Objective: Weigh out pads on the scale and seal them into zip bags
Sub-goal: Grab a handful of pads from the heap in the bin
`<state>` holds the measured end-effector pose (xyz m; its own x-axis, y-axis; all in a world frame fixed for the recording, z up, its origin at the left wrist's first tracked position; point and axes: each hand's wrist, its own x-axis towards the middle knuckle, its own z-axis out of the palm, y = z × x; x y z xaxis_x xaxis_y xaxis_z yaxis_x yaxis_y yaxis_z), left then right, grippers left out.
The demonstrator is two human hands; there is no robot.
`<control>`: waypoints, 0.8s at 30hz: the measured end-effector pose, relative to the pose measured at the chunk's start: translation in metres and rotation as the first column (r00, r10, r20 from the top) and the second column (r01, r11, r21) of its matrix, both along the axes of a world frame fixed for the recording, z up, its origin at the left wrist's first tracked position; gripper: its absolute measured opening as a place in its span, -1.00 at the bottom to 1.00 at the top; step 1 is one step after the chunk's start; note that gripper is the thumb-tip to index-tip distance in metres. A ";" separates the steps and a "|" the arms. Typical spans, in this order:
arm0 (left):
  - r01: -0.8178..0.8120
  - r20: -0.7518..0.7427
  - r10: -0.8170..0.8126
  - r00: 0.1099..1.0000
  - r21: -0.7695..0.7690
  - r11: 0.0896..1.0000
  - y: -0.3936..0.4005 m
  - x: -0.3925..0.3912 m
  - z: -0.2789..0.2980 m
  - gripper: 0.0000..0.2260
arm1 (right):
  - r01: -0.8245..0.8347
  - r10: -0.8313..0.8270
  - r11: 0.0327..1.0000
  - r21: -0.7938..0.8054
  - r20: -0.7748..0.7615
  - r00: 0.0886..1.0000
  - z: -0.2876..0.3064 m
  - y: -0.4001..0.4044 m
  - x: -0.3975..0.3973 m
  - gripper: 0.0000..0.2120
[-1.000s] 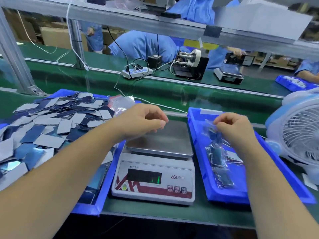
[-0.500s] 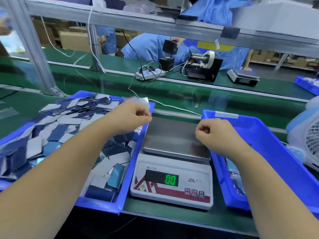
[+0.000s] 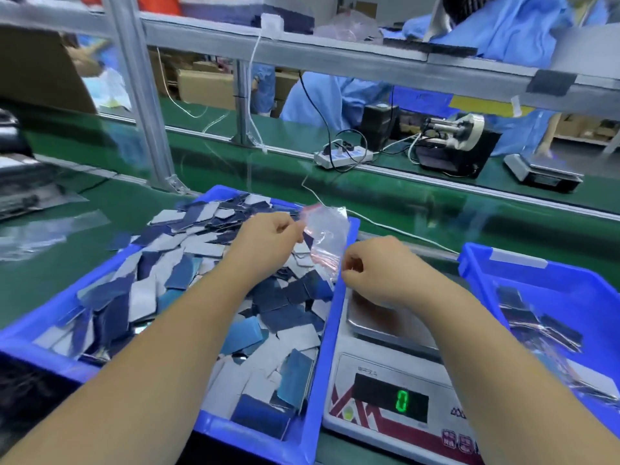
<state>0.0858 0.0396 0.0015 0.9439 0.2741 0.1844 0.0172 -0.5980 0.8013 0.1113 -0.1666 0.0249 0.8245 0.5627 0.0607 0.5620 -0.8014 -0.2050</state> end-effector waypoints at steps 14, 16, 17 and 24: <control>0.006 0.089 0.003 0.996 -0.101 0.995 0.005 0.004 0.004 -0.73 | -0.239 0.165 0.951 -0.196 -0.332 0.929 -0.002 0.066 0.017 -0.50; 0.015 0.091 -0.006 0.996 -0.107 0.994 0.005 0.004 0.004 -0.72 | -0.271 0.194 0.936 -0.225 -0.311 0.930 -0.002 0.070 0.016 -0.54; 0.020 0.093 -0.010 0.996 -0.109 0.994 0.005 0.004 0.004 -0.72 | -0.286 0.212 0.928 -0.237 -0.295 0.932 -0.002 0.072 0.016 -0.56; 0.023 0.099 -0.010 0.995 -0.128 0.991 0.005 0.003 0.005 -0.72 | -0.322 0.268 0.916 -0.241 -0.230 0.936 -0.007 0.072 0.022 -0.71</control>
<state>0.0884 0.0449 0.0061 0.9275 0.2865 0.2400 -0.0739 -0.4889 0.8692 0.1334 -0.0942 0.0183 0.5993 0.7545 -0.2674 0.7536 -0.6444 -0.1295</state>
